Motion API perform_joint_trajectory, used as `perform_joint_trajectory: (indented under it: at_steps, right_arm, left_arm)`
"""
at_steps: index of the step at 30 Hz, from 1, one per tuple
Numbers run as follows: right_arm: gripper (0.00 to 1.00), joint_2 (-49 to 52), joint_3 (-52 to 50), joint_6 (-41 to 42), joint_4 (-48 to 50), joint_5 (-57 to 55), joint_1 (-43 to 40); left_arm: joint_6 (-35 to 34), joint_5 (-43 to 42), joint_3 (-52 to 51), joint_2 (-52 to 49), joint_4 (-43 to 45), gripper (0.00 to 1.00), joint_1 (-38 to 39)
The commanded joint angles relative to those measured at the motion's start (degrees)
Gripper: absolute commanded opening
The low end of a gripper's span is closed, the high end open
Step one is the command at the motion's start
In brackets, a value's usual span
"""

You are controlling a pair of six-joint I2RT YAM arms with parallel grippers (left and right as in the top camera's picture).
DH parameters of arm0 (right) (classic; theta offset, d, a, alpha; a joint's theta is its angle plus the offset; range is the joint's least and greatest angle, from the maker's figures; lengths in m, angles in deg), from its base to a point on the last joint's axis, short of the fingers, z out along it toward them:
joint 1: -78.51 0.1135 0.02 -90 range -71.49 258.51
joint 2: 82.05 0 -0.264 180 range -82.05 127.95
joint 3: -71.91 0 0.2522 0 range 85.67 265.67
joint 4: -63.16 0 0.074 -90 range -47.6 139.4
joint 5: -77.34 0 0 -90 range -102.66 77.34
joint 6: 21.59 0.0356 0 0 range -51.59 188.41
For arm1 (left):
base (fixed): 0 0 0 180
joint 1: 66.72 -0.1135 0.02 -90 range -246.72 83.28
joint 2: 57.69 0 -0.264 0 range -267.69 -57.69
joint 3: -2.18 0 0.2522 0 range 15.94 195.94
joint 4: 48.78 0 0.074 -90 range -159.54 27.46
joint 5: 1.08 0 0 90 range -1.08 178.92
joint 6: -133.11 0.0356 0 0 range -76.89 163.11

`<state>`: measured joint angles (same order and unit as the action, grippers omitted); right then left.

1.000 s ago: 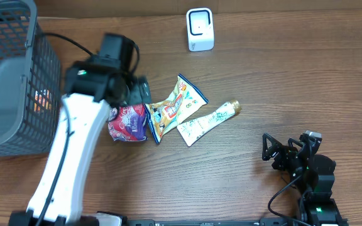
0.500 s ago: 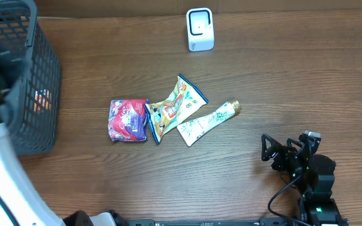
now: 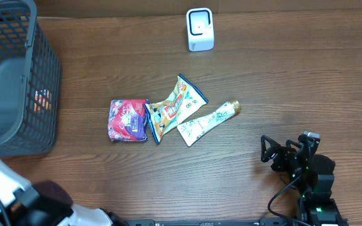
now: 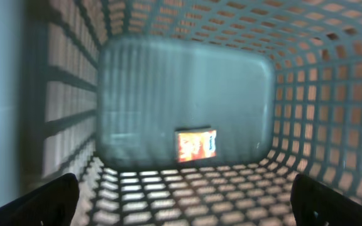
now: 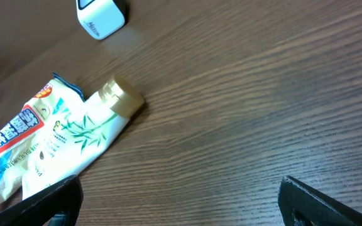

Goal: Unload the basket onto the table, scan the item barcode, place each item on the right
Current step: 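Return the left gripper into the basket and grasp the orange tissue pack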

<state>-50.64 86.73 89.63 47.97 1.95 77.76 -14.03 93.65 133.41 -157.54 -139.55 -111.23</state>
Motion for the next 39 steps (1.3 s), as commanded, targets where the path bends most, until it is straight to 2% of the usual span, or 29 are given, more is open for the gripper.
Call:
perform_joint_trajectory:
  at_steps: [1, 10, 23, 39]
  right_arm:
    - [1.00, -0.09, -0.57, 0.07, -0.09, 0.11, -0.07]
    - [1.00, -0.07, -0.57, 0.04, -0.57, 0.07, -0.07]
    - [1.00, -0.04, -0.57, 0.04, -0.83, 0.07, -0.07]
    - [1.00, -0.04, -0.57, 0.02, -0.81, -0.22, -0.07]
  left_arm:
    - [-6.34, -2.03, 0.81, -4.55, 2.36, 1.00, 0.46]
    - [-4.48, -0.50, 0.81, -13.00, 2.78, 1.00, 3.72]
    - [-9.22, -5.92, 0.83, -23.32, 0.68, 1.00, 5.53]
    - [-9.55, -8.17, 0.83, -25.53, 10.91, 1.00, 7.58]
